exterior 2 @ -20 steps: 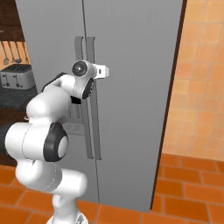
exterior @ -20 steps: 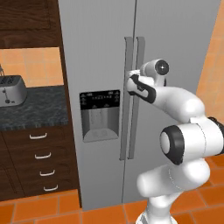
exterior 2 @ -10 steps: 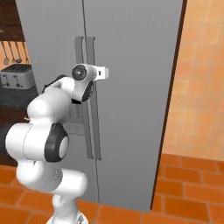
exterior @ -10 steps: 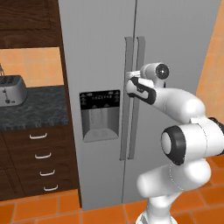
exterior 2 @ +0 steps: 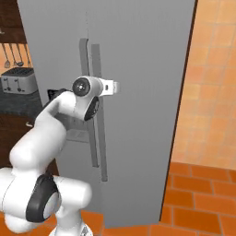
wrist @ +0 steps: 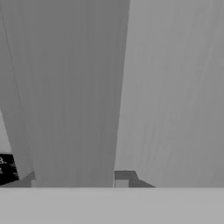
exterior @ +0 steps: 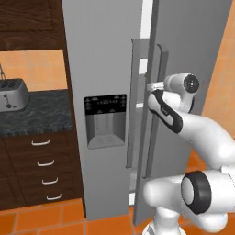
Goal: Take the strawberry from the fridge and place it on top of the pancake, located on the dining counter.
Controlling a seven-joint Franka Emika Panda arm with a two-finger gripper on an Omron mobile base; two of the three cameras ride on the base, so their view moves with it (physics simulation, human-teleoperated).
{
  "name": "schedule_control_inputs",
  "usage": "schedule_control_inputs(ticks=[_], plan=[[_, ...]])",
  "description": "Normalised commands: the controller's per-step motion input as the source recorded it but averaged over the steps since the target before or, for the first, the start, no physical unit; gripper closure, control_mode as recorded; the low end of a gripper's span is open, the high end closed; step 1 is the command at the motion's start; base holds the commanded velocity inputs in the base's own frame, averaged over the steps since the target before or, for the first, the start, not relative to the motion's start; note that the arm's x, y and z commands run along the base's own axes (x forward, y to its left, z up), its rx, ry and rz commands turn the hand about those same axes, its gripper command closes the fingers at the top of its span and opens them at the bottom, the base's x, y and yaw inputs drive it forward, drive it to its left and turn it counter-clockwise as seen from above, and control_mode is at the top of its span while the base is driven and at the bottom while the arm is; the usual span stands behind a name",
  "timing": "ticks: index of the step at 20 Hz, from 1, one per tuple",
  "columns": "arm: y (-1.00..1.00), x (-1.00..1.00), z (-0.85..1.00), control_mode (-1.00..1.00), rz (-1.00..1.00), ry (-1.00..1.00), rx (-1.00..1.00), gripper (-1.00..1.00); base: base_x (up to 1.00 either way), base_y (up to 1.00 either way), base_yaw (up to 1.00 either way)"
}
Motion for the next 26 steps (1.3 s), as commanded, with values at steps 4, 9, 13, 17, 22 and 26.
schedule_control_inputs(ticks=[4,9,13,17,22,26], plan=[[-1.0,-1.0,-0.23,-1.0,-0.06,0.24,0.0,1.0,0.0,0.0,0.0],[-1.0,-1.0,-0.35,-1.0,-0.07,0.17,0.0,1.0,0.0,0.0,0.0],[-1.0,-1.0,-0.3,-1.0,-0.07,0.2,0.0,1.0,0.0,0.0,0.0],[-0.74,-0.94,0.03,-1.0,-0.04,0.16,0.0,1.0,0.0,0.0,0.0],[0.31,-0.91,0.21,-1.0,0.0,-0.06,-0.05,-1.0,0.0,0.0,0.0],[0.96,-0.63,0.17,-1.0,0.0,0.0,-0.29,-1.0,0.0,0.0,0.0]])
